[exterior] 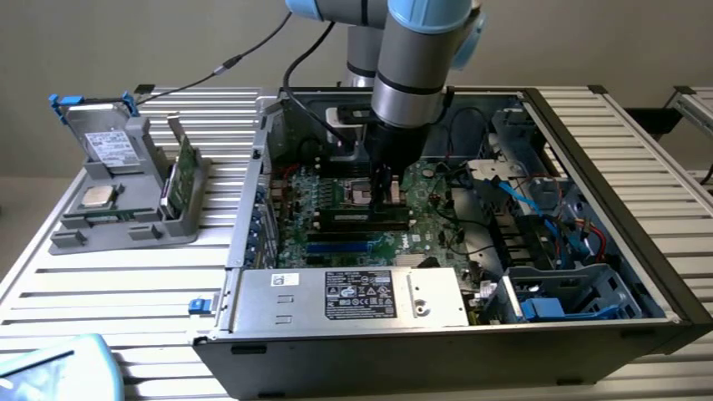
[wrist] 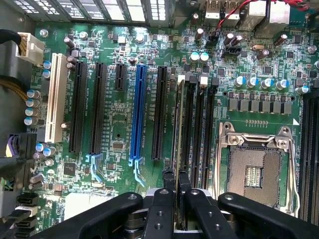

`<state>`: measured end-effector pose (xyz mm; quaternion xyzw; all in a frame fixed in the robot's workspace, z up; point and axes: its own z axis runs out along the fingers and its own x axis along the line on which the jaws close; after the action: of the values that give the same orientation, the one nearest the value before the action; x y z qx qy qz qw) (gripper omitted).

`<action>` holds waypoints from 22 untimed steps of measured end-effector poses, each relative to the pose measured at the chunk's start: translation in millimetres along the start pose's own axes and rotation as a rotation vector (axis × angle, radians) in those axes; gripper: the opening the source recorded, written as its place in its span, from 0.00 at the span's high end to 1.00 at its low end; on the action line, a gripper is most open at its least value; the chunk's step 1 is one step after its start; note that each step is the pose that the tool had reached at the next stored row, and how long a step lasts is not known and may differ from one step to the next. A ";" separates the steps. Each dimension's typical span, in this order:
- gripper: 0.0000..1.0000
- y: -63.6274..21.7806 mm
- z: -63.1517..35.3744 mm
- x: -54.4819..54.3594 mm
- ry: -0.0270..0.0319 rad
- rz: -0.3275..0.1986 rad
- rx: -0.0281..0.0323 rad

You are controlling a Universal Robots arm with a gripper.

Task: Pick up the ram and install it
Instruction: 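Insert the ram into the slot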

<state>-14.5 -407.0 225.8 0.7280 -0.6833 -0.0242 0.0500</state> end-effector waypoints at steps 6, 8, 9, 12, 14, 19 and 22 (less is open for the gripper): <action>0.86 0.1 -0.4 0.0 0.0008 -0.003 0.0105; 0.86 0.2 -0.4 0.1 0.0012 -0.002 0.0151; 0.86 0.3 -0.4 0.1 0.0012 -0.002 0.0154; 0.86 1.5 -0.3 0.0 0.0012 -0.002 0.0155; 0.86 2.7 -0.2 -0.1 0.0013 -0.002 0.0154; 0.86 3.0 -0.1 -0.1 0.0015 -0.002 0.0154; 0.86 2.9 0.1 -0.6 0.0013 -0.002 0.0155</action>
<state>-17.4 -406.6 226.0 0.7292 -0.6826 -0.0185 0.0448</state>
